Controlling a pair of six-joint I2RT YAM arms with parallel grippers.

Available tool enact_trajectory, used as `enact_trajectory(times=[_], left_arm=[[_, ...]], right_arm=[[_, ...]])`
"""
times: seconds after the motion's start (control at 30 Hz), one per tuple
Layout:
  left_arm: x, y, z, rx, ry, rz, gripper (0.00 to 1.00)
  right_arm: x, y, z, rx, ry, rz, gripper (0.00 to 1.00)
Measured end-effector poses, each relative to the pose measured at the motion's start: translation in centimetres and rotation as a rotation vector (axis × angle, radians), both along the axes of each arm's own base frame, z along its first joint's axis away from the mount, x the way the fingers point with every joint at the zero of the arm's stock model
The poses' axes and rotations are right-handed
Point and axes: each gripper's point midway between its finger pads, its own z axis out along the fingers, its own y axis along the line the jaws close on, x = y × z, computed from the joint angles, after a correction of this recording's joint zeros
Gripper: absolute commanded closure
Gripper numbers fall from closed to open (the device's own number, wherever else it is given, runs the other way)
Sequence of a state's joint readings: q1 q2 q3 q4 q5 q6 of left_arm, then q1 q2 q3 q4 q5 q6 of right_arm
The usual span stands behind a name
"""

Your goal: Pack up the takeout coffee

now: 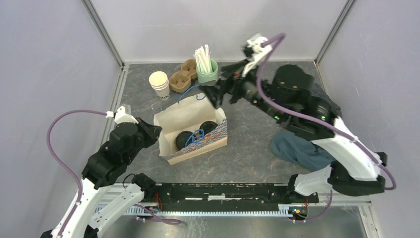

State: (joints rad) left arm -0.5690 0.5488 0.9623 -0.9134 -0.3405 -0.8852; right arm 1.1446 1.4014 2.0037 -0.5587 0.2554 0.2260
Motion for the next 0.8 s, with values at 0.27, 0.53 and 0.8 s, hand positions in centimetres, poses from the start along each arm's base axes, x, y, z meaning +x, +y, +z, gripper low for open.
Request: enact_trajectory(times=[0.27, 0.53, 0.8], left_arm=[[-0.3, 0.9, 1.6, -0.007, -0.018, 0.038, 0.59], [-0.6, 1.5, 1.2, 0.018, 0.044, 0.073, 0.54], [-0.1, 2.1, 0.6, 0.083, 0.102, 0.114, 0.61]], right_arm=[[5.4, -7.2, -4.7, -0.158, 0.033, -0.276, 0.02], [13.1, -10.3, -12.6, -0.335, 0.163, -0.417, 0.02], [17.7, -12.2, -15.1, -0.315, 0.207, -0.438, 0.05]])
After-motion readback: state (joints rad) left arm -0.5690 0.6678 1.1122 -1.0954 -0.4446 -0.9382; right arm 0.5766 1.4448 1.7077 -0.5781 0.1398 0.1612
